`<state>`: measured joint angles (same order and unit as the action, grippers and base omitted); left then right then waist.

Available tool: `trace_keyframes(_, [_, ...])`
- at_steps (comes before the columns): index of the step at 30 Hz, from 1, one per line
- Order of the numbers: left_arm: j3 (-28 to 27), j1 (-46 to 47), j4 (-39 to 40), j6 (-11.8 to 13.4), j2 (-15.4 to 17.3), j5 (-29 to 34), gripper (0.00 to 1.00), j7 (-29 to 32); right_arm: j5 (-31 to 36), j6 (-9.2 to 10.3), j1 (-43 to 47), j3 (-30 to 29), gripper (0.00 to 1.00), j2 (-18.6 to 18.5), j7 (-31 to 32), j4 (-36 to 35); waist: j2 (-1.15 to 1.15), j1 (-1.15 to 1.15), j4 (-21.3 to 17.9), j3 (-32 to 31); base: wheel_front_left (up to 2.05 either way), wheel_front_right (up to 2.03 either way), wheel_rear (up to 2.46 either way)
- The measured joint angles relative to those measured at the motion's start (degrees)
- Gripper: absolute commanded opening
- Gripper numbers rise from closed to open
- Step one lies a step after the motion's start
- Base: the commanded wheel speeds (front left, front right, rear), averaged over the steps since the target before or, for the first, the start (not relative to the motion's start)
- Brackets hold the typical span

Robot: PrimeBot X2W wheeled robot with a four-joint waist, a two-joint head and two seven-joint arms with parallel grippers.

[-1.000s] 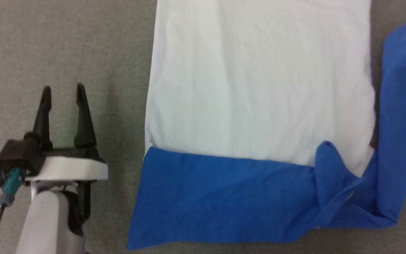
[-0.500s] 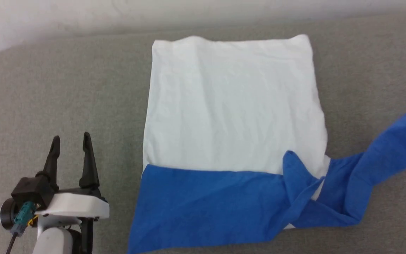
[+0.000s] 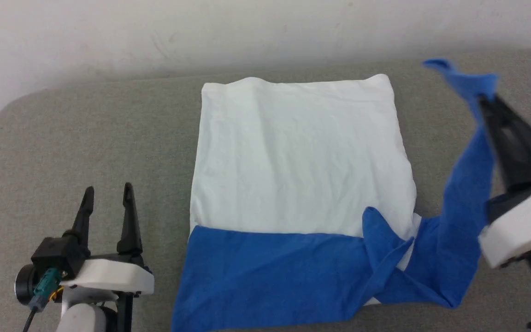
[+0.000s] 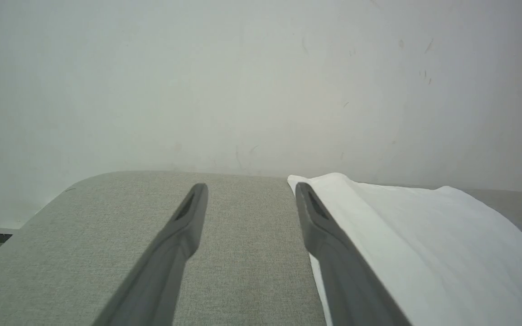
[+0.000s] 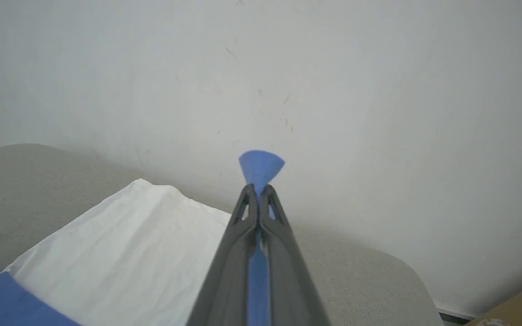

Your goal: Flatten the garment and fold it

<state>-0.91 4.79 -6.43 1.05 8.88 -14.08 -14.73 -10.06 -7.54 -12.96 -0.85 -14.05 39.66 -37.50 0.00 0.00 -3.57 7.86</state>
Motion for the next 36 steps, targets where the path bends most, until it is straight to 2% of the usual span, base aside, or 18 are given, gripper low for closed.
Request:
trace_keyframes(6, [0.62,0.03,-0.57,-0.37,-0.18,-0.11,1.00,0.00,1.09,0.00,-3.13,17.86,0.00,0.63,0.49,2.70,0.00,0.00,1.09,0.21,0.00,0.00,0.00])
trace_keyframes(13, [1.15,0.51,-1.33,-0.93,-0.29,-0.43,1.00,0.00,-0.30,-0.01,-7.34,32.96,0.00,4.32,-1.38,16.53,0.00,0.00,2.47,1.48,0.00,0.00,0.00])
trace_keyframes(20, [1.40,2.60,-1.35,-0.96,-0.71,-0.43,1.00,0.00,-2.87,-0.01,-10.19,42.85,0.00,7.48,-3.96,32.29,0.00,0.00,4.06,3.68,0.00,0.00,0.00])
trace_keyframes(28, [0.68,4.14,-2.35,-1.92,-1.21,-0.43,1.00,0.00,-7.15,0.00,-12.55,48.18,0.00,8.68,-6.03,46.55,0.00,0.01,5.73,6.32,0.00,0.00,0.00])
trace_keyframes(29, [0.46,4.40,-2.64,-2.11,-1.21,-0.43,1.00,0.00,-7.51,0.00,-12.80,48.57,0.05,8.78,-6.19,47.67,0.00,0.01,5.86,6.56,0.00,0.00,0.00])
trace_keyframes(30, [0.27,4.61,-2.83,-2.31,-1.24,-0.41,1.00,0.00,-8.39,0.00,-12.87,48.70,0.71,8.93,-6.65,48.56,0.00,0.01,5.96,6.75,0.00,0.00,0.00])
trace_keyframes(31, [0.14,4.73,-2.91,-2.52,-1.27,-0.26,1.00,0.00,-9.38,0.00,-12.87,48.65,1.00,9.07,-7.28,49.14,0.00,0.01,6.02,6.87,0.00,0.00,0.00])
trace_keyframes(36, [-0.59,4.77,-3.65,-3.19,-1.38,0.22,1.00,0.00,-14.43,0.00,-12.90,46.10,1.00,9.94,-13.37,47.03,0.00,0.01,5.40,6.52,0.00,0.00,0.00])
